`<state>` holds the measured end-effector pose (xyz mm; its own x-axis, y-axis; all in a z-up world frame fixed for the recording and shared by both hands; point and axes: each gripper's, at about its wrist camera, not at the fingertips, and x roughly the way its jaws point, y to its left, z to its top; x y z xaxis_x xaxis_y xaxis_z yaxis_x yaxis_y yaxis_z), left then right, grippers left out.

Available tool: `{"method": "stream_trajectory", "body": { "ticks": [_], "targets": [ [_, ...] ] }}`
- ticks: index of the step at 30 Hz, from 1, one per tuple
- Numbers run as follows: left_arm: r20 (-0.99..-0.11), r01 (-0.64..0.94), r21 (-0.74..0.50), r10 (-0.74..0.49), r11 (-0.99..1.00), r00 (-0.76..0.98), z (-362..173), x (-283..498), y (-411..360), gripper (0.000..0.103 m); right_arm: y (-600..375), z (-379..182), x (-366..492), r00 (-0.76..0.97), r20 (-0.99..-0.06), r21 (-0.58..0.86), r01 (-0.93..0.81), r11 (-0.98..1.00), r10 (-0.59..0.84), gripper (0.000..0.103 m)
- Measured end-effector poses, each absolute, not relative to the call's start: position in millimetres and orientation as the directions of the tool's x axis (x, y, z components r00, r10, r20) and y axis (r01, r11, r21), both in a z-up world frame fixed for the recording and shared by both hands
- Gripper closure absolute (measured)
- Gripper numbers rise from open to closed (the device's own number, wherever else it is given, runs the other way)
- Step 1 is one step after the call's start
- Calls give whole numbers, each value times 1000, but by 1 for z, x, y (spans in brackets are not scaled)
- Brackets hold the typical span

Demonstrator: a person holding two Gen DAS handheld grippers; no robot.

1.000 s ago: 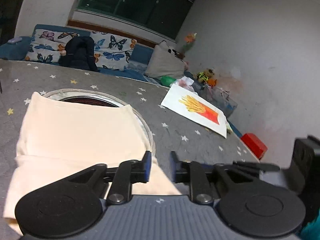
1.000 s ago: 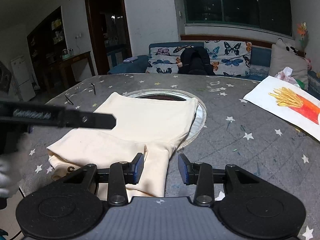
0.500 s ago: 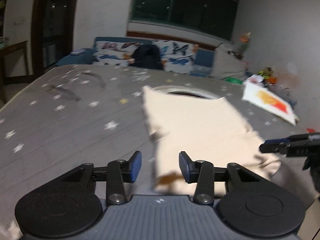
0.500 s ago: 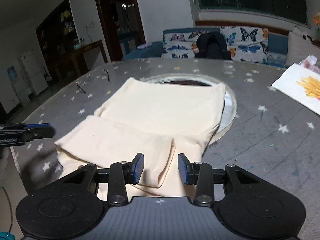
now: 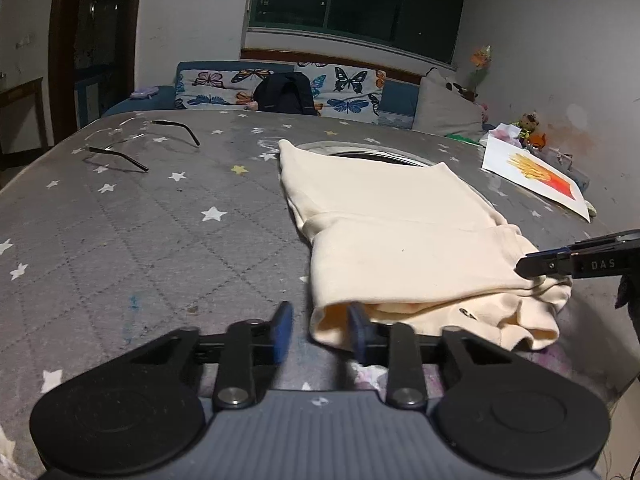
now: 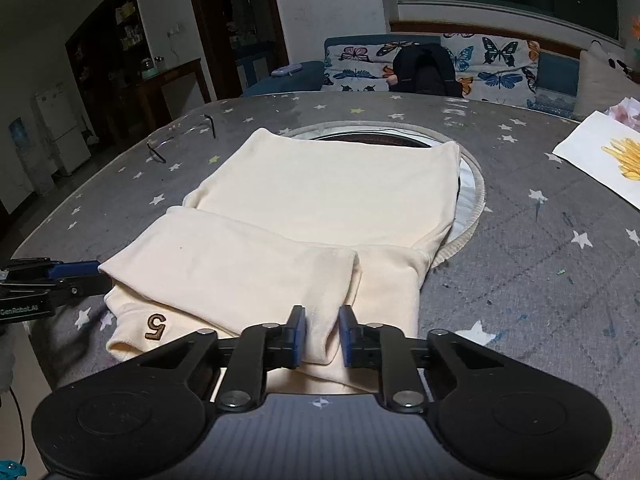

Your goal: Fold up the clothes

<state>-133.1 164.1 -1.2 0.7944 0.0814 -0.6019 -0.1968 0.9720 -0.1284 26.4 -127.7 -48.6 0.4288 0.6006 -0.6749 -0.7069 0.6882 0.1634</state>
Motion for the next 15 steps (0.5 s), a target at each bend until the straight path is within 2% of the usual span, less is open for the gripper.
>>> {"method": "stream_trajectory", "body": {
  "ticks": [1, 3, 10, 13, 15],
  "targets": [
    [-600, -198, -115, 91, 973, 795, -2, -133, 162, 98, -128, -48, 26, 432, -673, 162, -706, 690, 600, 92],
    [-596, -202, -74, 120, 977, 794, -1, -133, 158, 100, -127, -45, 24, 441, -663, 153, -711, 686, 605, 96],
    [-580, -187, 36, 173, 982, 796, 5, -143, 144, 101, -130, -8, 6, 536, -567, 47, -736, 675, 625, 99],
    [-579, -181, 76, 191, 981, 792, 6, -145, 139, 101, -130, -9, 8, 543, -582, 26, -732, 681, 605, 98],
    [-608, -169, 86, 186, 982, 771, 0, -144, 140, 101, -128, -19, 12, 528, -617, 27, -728, 685, 584, 98]
  ]
}}
